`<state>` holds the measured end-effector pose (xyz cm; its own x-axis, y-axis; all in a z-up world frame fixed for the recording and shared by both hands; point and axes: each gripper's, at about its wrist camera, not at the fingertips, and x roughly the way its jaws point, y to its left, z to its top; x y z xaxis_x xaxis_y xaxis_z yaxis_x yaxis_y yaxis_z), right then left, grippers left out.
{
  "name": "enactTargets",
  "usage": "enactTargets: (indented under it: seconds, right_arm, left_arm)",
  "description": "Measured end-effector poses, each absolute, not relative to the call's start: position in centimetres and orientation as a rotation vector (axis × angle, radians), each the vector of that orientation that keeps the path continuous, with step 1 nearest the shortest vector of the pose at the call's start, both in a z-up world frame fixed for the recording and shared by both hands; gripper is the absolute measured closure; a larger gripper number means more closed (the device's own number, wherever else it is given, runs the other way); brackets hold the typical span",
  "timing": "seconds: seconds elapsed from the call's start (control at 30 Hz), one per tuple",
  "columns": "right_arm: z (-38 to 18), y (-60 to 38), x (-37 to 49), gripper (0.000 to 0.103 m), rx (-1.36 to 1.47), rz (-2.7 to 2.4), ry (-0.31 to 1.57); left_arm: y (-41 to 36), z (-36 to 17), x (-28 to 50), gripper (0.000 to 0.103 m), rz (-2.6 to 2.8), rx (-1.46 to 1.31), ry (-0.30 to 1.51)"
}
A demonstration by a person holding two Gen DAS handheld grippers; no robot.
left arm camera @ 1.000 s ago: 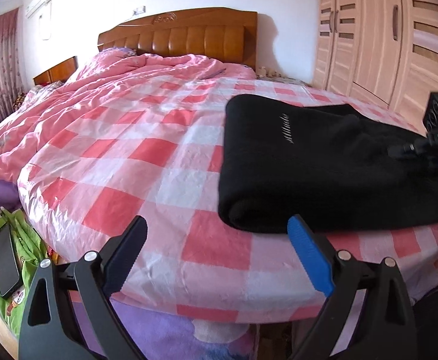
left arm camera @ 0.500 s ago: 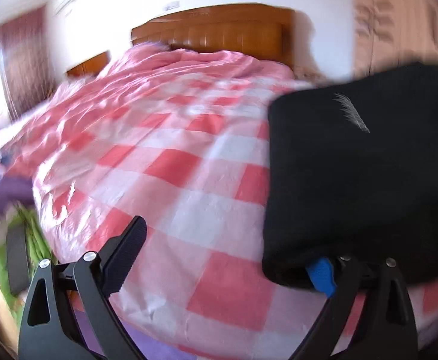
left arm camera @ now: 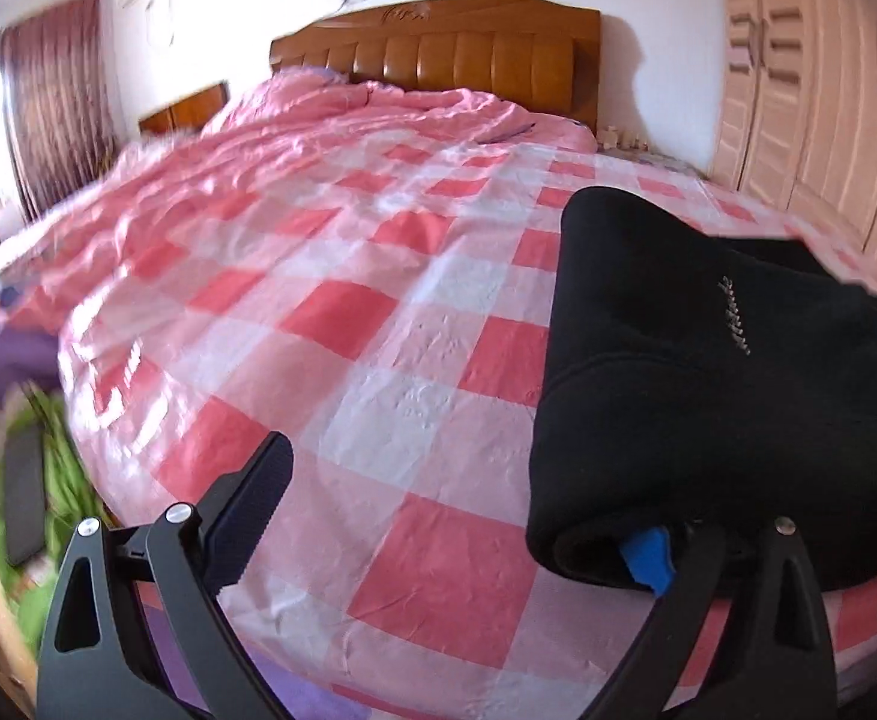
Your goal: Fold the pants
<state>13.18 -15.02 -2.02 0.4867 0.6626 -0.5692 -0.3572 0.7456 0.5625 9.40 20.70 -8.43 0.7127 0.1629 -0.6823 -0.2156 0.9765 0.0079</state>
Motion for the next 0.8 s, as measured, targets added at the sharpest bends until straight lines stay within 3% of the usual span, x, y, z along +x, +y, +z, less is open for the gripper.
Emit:
enactTargets:
  seconds: [0.2,0.3,0.4,0.47,0.53,0.7,0.8]
  right_arm:
    - [1.6,-13.1,14.1,0.084,0.357,0.696,0.756]
    - [0.8,-13.2,14.4,0.084,0.358,0.699,0.766]
    - [-4.5,-13.6,15.4,0.084,0.444,0.662,0.946]
    - [-6.6,-14.5,15.1,0.084,0.534,0.661,0.96]
    - [-6.3,-14.5,15.2,0.076,0.522,0.64,0.983]
    - [-4.6,-14.4,12.8,0.019,0.401,0.678,0.989]
    - [-2.4,-16.2,10.4,0.015,0.266,0.55,0.927]
  left_arm:
    - [24.9,-9.7,8.4,0.007,0.125,-0.499,0.714]
    - [24.7,-9.7,8.4,0.007,0.138,-0.482,0.724]
    - [23.8,-9.7,8.6,0.006,0.177,-0.382,0.754]
    - [23.1,-9.5,8.5,0.006,0.207,-0.297,0.767]
    - [22.1,-8.9,8.7,0.006,0.237,-0.182,0.785]
    - [19.7,-7.8,8.1,0.001,0.279,0.168,0.839]
    - [19.1,-7.7,6.2,0.001,0.291,0.37,0.872]
